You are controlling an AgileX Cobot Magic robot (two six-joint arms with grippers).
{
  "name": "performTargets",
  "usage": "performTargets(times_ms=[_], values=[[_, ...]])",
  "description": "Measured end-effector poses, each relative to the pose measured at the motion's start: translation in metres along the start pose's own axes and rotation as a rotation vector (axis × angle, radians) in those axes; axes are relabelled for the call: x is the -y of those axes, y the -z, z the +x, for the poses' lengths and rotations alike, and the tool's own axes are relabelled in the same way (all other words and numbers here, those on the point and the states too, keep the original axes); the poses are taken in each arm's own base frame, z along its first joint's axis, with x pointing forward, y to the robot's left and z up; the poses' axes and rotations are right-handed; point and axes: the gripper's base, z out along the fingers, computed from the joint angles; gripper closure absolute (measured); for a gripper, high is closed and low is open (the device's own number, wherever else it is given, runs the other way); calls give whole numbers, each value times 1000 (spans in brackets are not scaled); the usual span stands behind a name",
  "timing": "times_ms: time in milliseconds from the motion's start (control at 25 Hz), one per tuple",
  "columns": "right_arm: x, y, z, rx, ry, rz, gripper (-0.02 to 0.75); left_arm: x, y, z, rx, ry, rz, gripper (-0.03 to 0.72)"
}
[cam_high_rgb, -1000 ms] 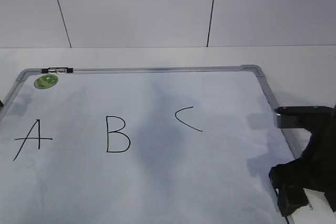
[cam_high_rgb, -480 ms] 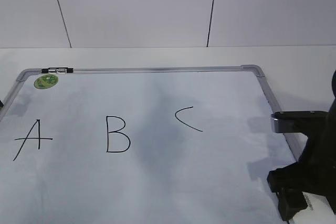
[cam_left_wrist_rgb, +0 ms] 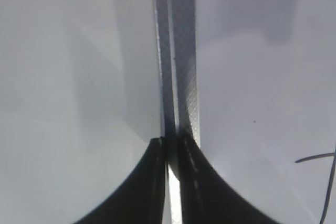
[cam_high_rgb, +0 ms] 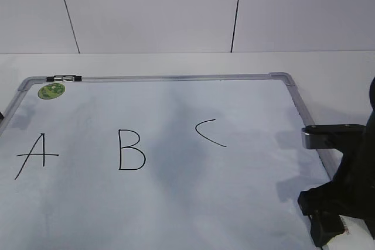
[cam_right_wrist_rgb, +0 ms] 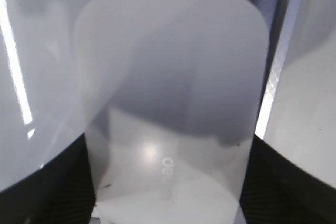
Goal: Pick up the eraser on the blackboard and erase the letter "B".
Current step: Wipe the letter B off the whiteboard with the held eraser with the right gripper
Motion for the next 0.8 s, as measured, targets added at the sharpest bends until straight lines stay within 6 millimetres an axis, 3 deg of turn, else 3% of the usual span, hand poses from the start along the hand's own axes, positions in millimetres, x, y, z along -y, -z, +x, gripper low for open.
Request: performTargets(times_ms=[320, 800], values=[[-1, 3, -1, -15, 3, 3, 211, 0, 0, 0, 0, 0, 0, 651], [-7, 31, -14, -14, 23, -7, 212, 0, 0, 0, 0, 0, 0, 651]])
